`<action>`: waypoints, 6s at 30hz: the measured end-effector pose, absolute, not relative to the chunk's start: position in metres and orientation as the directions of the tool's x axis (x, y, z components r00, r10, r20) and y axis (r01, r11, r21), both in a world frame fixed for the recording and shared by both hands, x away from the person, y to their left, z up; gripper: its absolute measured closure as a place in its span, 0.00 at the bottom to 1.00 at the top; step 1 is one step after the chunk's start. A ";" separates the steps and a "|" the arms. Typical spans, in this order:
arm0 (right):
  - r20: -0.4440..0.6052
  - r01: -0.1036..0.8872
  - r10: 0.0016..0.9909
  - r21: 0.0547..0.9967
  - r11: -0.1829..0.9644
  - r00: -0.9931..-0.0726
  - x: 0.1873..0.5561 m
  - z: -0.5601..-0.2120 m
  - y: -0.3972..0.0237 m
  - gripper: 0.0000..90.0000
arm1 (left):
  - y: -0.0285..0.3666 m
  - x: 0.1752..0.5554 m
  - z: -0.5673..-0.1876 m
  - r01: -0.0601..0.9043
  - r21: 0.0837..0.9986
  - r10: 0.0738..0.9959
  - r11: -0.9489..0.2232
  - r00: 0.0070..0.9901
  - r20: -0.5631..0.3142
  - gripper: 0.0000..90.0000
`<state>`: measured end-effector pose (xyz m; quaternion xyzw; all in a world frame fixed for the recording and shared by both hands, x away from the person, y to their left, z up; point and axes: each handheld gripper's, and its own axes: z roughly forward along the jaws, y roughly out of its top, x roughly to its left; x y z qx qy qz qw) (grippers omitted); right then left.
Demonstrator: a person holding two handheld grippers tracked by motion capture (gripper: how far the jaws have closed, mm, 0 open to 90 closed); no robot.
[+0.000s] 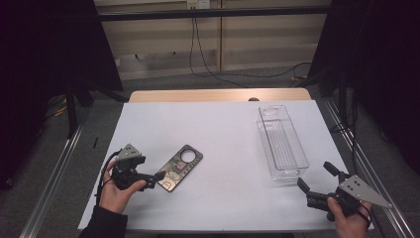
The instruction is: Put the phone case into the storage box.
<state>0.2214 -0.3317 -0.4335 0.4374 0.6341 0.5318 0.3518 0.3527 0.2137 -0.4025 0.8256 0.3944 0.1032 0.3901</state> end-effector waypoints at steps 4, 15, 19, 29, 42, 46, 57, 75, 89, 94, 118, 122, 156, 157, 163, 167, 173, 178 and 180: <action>0.023 0.182 0.930 0.982 0.047 -0.367 0.222 -0.434 -0.332 0.00 | 0.206 0.366 -0.408 0.602 0.699 0.723 -0.387 0.668 -0.175 0.06; 0.018 0.179 0.927 0.982 0.053 -0.375 0.222 -0.434 -0.332 0.00 | 0.173 0.381 -0.414 0.564 0.617 0.624 -0.549 0.768 -0.146 0.07; 0.021 0.182 0.926 0.982 0.052 -0.377 0.223 -0.434 -0.332 0.00 | 0.165 0.387 -0.418 0.573 0.607 0.644 -0.550 0.754 -0.129 0.09; 0.022 0.185 0.925 0.981 0.053 -0.380 0.223 -0.434 -0.331 0.00 | 0.142 0.404 -0.428 0.599 0.541 0.672 -0.591 0.736 -0.080 0.06; 0.018 0.182 0.925 0.982 0.056 -0.380 0.223 -0.434 -0.331 0.00 | 0.125 0.409 -0.441 0.596 0.464 0.651 -0.655 0.757 -0.053 0.09; 0.018 0.181 0.924 0.982 0.056 -0.381 0.223 -0.434 -0.331 0.00 | 0.123 0.410 -0.442 0.598 0.448 0.651 -0.665 0.758 -0.046 0.08; 0.014 0.182 0.923 0.982 0.060 -0.384 0.222 -0.434 -0.331 0.00 | 0.121 0.411 -0.447 0.606 0.436 0.664 -0.666 0.747 -0.025 0.01; 0.011 0.182 0.920 0.981 0.065 -0.391 0.223 -0.434 -0.330 0.00 | 0.120 0.411 -0.442 0.609 0.414 0.655 -0.676 0.754 -0.040 0.11; 0.008 0.180 0.919 0.981 0.069 -0.393 0.222 -0.434 -0.330 0.00 | 0.121 0.411 -0.440 0.617 0.427 0.667 -0.661 0.744 -0.043 0.13; 0.009 0.180 0.920 0.981 0.067 -0.392 0.222 -0.434 -0.330 0.00 | 0.124 0.412 -0.441 0.612 0.437 0.663 -0.659 0.747 -0.046 0.13; 0.008 0.180 0.920 0.981 0.067 -0.391 0.222 -0.434 -0.330 0.00 | 0.142 0.407 -0.416 0.500 0.672 0.632 -0.546 0.772 -0.062 0.13; 0.008 0.179 0.921 0.981 0.067 -0.390 0.222 -0.434 -0.330 0.00 | 0.142 0.404 -0.411 0.459 0.717 0.619 -0.524 0.784 -0.049 0.14; 0.008 0.168 0.919 0.984 0.063 -0.394 0.222 -0.433 -0.330 0.00 | 0.153 0.388 -0.391 0.311 0.899 0.576 -0.308 0.813 -0.084 0.14; 0.012 0.168 0.919 0.984 0.059 -0.394 0.222 -0.433 -0.331 0.00 | 0.153 0.387 -0.391 0.300 0.906 0.567 -0.300 0.819 -0.084 0.14; 0.021 0.169 0.914 0.984 0.052 -0.404 0.221 -0.433 -0.331 0.00 | 0.156 0.376 -0.387 0.287 0.914 0.544 -0.287 0.834 -0.091 0.14; 0.043 0.167 0.900 0.985 0.034 -0.434 0.221 -0.432 -0.330 0.00 | 0.156 0.368 -0.386 0.281 0.927 0.517 -0.247 0.848 -0.120 0.14; 0.072 0.186 0.889 0.982 0.015 -0.452 0.221 -0.431 -0.328 0.00 | 0.156 0.356 -0.383 0.268 0.939 0.473 -0.217 0.870 -0.139 0.14; 0.085 0.186 0.874 0.982 0.007 -0.478 0.220 -0.428 -0.325 0.00 | 0.151 0.347 -0.385 0.282 0.936 0.441 -0.212 0.882 -0.166 0.14; 0.091 0.198 0.871 0.980 0.007 -0.483 0.221 -0.428 -0.322 0.00 | 0.148 0.344 -0.387 0.283 0.934 0.426 -0.216 0.888 -0.170 0.14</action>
